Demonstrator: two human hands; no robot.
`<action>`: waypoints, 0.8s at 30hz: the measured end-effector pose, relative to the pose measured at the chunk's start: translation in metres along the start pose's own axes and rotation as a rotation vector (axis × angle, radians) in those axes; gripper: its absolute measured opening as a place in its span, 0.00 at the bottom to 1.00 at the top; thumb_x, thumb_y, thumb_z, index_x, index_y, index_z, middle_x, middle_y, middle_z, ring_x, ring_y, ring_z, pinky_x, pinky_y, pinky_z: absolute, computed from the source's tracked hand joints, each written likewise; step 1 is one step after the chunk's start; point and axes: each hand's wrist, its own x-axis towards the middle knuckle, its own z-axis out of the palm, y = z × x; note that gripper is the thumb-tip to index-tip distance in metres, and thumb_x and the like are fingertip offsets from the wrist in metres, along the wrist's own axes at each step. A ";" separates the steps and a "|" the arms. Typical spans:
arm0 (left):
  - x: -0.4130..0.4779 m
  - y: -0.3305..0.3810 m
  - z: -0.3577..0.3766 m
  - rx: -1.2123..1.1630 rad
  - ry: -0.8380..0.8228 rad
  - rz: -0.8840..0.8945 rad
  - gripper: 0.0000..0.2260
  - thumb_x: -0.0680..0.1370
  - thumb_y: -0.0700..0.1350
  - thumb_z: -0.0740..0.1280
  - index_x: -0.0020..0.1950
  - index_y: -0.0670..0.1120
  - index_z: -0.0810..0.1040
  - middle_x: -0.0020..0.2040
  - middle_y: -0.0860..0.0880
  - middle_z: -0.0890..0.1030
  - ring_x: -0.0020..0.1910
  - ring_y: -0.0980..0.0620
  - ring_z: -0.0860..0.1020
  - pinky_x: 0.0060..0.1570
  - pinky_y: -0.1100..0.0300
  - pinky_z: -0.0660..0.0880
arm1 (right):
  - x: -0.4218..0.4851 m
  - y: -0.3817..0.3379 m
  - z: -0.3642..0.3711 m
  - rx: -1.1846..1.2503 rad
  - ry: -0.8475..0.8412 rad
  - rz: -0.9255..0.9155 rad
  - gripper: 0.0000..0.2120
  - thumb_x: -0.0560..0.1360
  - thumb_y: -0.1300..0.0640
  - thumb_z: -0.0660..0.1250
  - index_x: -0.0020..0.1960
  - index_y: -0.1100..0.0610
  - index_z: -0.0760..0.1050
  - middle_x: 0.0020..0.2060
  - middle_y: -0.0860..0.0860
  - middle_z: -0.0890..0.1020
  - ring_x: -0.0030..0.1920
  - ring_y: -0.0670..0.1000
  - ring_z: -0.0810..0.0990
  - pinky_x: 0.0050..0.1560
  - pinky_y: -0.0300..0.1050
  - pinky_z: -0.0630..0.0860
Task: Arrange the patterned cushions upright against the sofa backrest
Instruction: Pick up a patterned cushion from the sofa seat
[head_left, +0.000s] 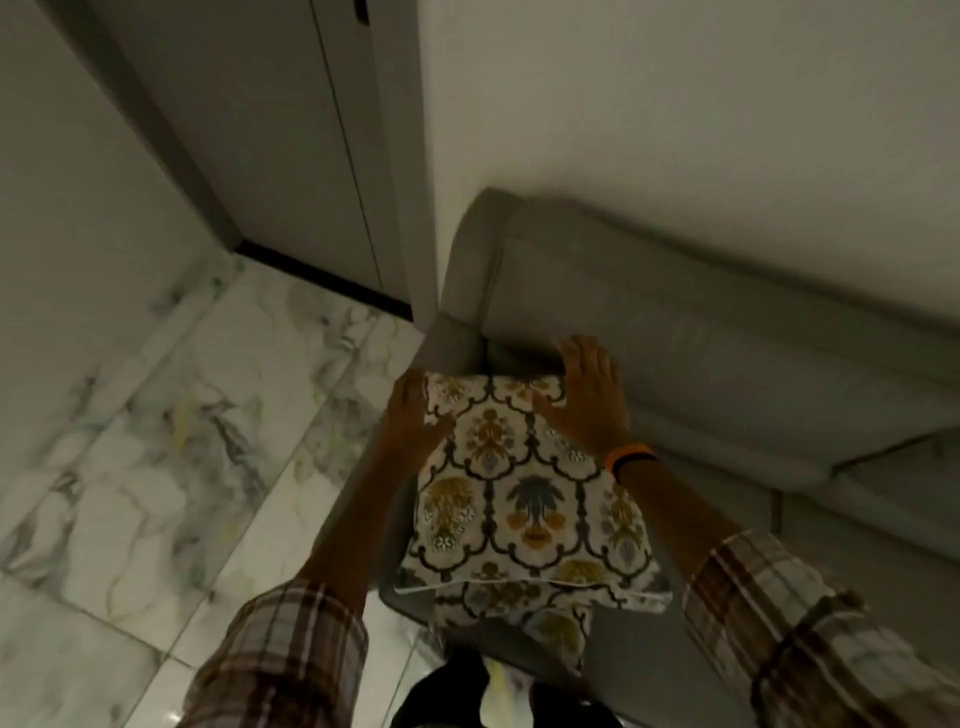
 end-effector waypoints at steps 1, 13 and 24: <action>0.003 -0.013 0.016 -0.082 0.001 -0.097 0.36 0.78 0.45 0.71 0.80 0.38 0.57 0.79 0.37 0.60 0.78 0.39 0.64 0.74 0.50 0.67 | -0.008 0.014 0.015 0.064 -0.067 0.088 0.42 0.79 0.39 0.70 0.84 0.56 0.58 0.83 0.61 0.62 0.84 0.65 0.58 0.83 0.67 0.57; -0.004 -0.031 0.101 -0.646 0.162 -0.411 0.33 0.72 0.50 0.77 0.74 0.47 0.71 0.72 0.47 0.76 0.69 0.46 0.77 0.66 0.45 0.77 | -0.074 0.123 0.071 1.241 -0.208 0.754 0.29 0.80 0.51 0.74 0.78 0.54 0.71 0.71 0.57 0.82 0.69 0.62 0.82 0.70 0.67 0.78; -0.065 0.152 0.254 -0.540 -0.079 -0.122 0.49 0.57 0.67 0.80 0.74 0.57 0.67 0.66 0.64 0.73 0.64 0.60 0.75 0.58 0.69 0.74 | -0.217 0.315 -0.060 1.199 0.150 0.643 0.42 0.70 0.44 0.80 0.80 0.49 0.69 0.66 0.39 0.85 0.65 0.43 0.85 0.60 0.41 0.86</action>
